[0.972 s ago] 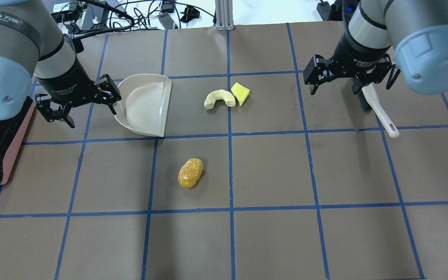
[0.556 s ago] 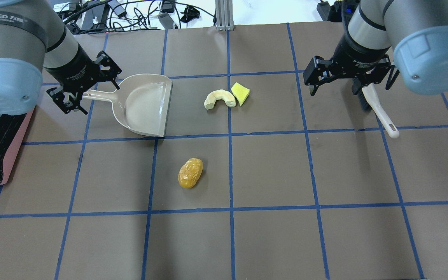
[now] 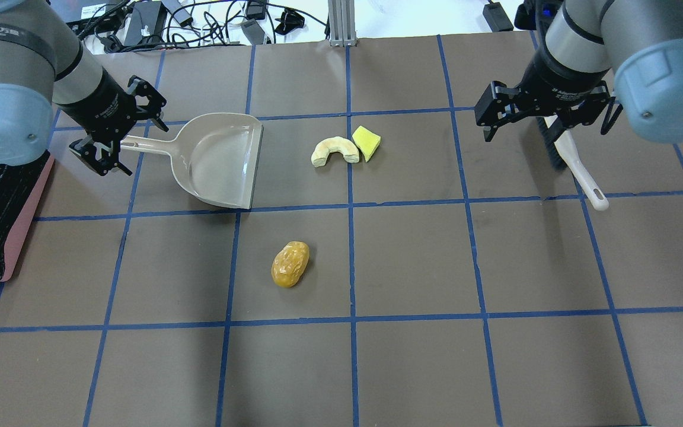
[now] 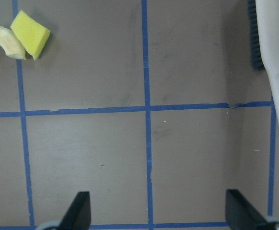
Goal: Sweep and dump trash into bin
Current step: 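Grasp the white brush handle with the right gripper while the left holds the dustpan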
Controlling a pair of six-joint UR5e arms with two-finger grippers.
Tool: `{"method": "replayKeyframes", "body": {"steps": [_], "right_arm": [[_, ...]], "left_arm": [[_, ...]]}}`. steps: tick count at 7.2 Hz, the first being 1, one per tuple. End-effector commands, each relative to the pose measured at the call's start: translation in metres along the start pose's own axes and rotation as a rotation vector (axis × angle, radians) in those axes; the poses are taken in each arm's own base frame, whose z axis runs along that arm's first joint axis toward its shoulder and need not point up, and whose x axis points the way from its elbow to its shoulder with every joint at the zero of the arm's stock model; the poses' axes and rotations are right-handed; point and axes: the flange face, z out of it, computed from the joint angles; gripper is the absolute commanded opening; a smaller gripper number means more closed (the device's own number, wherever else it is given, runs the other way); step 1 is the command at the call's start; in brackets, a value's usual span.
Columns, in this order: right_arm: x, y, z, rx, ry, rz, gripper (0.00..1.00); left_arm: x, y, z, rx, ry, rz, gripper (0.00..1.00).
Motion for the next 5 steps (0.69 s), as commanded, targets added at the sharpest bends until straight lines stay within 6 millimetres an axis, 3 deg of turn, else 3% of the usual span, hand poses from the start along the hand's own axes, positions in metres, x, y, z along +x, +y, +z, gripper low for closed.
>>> {"method": "replayKeyframes", "body": {"steps": [1,2,3,4,5], "right_arm": [[0.091,-0.011,0.010,-0.024,0.002,-0.094,1.00],[0.137,-0.010,0.015,-0.035,0.001,-0.082,1.00],[0.153,-0.005,0.023,-0.060,0.020,-0.059,1.00],[0.157,-0.001,0.029,-0.086,0.054,-0.065,1.00],[0.162,-0.001,0.035,-0.102,0.080,-0.097,1.00]], "left_arm": [[0.004,-0.030,0.040,0.025,-0.111,-0.088,1.00],[0.011,-0.040,0.056,0.027,-0.137,-0.147,1.00],[0.019,-0.054,0.067,0.074,-0.154,-0.178,1.00],[0.028,-0.070,0.069,0.092,-0.154,-0.190,1.00],[0.036,-0.100,0.068,0.105,-0.139,-0.247,1.00]]}}
